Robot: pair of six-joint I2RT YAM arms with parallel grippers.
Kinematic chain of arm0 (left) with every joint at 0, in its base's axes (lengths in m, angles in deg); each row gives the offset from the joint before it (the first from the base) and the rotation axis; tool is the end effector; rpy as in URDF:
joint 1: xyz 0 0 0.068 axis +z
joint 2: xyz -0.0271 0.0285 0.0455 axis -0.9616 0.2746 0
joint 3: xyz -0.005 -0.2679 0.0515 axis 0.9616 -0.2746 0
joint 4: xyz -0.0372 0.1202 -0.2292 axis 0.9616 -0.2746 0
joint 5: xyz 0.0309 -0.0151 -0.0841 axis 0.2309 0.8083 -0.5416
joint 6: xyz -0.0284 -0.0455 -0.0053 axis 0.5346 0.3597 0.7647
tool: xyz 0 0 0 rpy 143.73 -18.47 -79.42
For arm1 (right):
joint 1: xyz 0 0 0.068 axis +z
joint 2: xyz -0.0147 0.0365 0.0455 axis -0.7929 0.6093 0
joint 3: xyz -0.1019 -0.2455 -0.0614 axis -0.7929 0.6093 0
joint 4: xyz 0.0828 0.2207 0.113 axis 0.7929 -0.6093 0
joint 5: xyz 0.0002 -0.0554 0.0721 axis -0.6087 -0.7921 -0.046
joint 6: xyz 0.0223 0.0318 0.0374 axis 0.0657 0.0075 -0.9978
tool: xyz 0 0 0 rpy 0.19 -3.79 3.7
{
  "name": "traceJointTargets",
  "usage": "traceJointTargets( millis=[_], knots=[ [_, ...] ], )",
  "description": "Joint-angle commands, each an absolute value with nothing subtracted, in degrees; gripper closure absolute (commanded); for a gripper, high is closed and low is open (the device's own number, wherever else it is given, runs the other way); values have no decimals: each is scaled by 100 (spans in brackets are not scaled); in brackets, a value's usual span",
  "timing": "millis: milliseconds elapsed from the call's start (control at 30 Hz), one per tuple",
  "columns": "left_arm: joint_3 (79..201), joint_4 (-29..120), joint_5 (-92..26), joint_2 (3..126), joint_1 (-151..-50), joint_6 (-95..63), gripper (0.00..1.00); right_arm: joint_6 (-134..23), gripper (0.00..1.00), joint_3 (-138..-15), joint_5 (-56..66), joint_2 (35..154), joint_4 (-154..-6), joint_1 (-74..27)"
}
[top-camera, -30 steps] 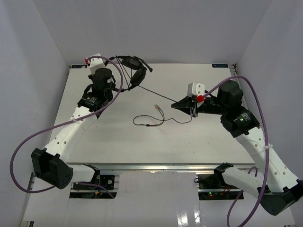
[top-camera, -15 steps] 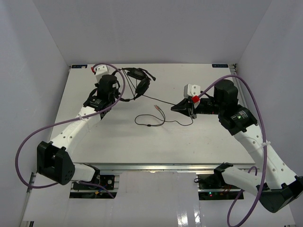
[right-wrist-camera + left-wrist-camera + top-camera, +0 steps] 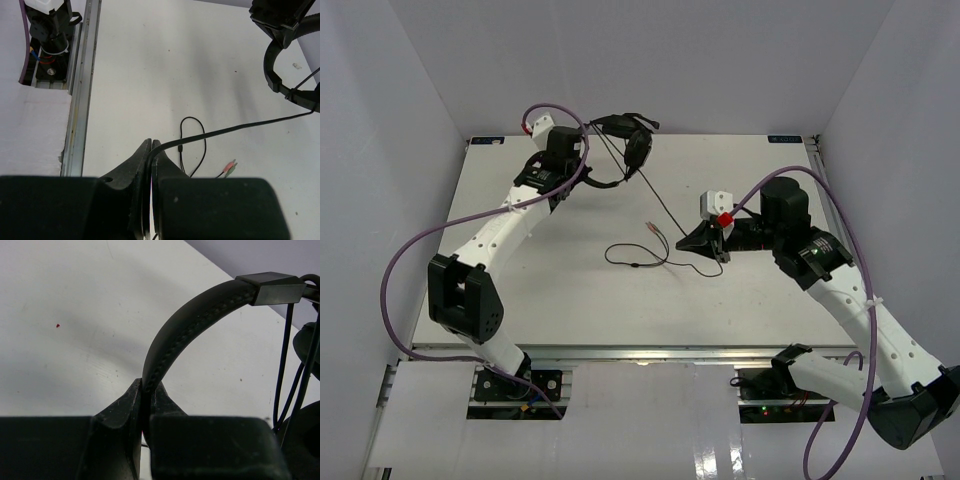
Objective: Wrap the headphones
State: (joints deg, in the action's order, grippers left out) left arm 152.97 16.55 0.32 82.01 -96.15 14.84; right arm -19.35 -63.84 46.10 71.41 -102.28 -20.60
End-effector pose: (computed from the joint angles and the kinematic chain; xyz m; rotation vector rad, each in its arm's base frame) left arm 0.3510 -0.1262 0.3406 -0.6136 2.0380 -0.1915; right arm 0.1654 0.1344 0.3907 -1.3928 1.2067 0.8214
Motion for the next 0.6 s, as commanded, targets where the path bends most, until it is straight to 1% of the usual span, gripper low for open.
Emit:
traceJointTargets(
  millis=[0,167,333,567],
  knots=[
    [15618,1595,-181,8239,-9533,2125,100,-1957,92,-6210,4731,6987,-10063,-1918],
    [15753,1603,-655,8253,-9507,2367,100,-1881,92,-5796,4580,6935,-9966,-1827],
    [15844,1604,-871,8262,-9498,2444,100,-1862,92,-5572,4534,6913,-9906,-1804],
    [15738,1582,-726,8284,-9489,2345,100,-1740,92,-5654,4483,6952,-9987,-1787]
  ],
)
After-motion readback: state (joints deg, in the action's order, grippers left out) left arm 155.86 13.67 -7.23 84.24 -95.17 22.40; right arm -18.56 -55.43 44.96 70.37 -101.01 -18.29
